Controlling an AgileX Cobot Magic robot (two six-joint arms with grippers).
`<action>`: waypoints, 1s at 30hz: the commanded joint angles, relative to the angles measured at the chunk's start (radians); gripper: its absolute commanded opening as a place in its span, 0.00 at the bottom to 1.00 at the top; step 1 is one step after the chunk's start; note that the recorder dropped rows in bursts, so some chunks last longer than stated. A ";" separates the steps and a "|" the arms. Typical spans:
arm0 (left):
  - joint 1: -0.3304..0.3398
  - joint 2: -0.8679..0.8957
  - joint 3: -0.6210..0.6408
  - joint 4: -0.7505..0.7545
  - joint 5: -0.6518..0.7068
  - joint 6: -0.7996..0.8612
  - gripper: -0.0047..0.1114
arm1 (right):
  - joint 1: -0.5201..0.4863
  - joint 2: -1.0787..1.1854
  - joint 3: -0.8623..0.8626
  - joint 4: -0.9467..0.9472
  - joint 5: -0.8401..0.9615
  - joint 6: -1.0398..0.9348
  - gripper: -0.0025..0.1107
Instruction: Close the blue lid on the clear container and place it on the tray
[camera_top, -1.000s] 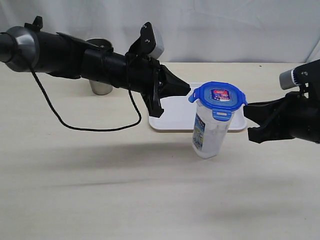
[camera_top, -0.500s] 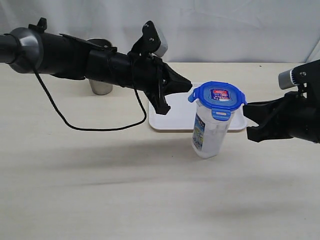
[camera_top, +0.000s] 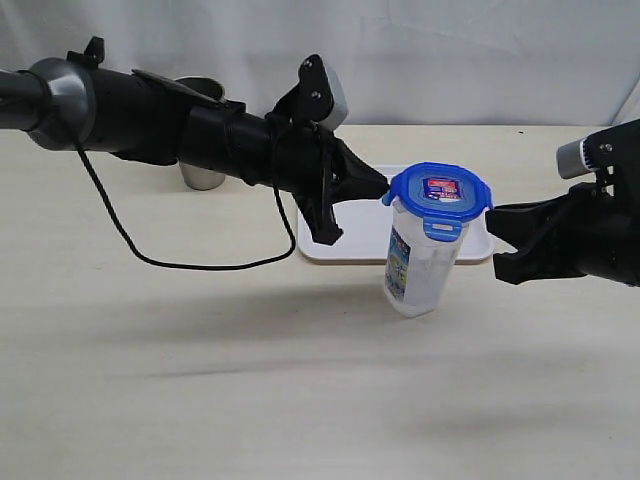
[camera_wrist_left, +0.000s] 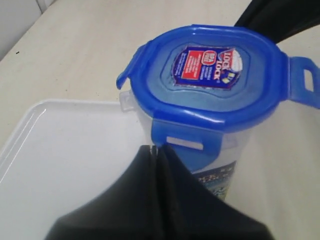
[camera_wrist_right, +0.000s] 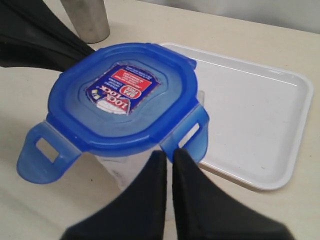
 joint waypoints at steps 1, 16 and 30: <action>-0.005 0.000 -0.014 -0.001 -0.070 0.030 0.04 | -0.002 0.003 -0.003 0.002 -0.008 -0.006 0.06; -0.005 0.000 -0.089 -0.104 -0.151 0.030 0.04 | -0.002 0.003 0.010 -0.075 -0.010 0.048 0.06; -0.005 0.074 -0.087 -0.067 -0.058 0.028 0.04 | -0.002 0.003 0.010 -0.187 -0.072 0.134 0.06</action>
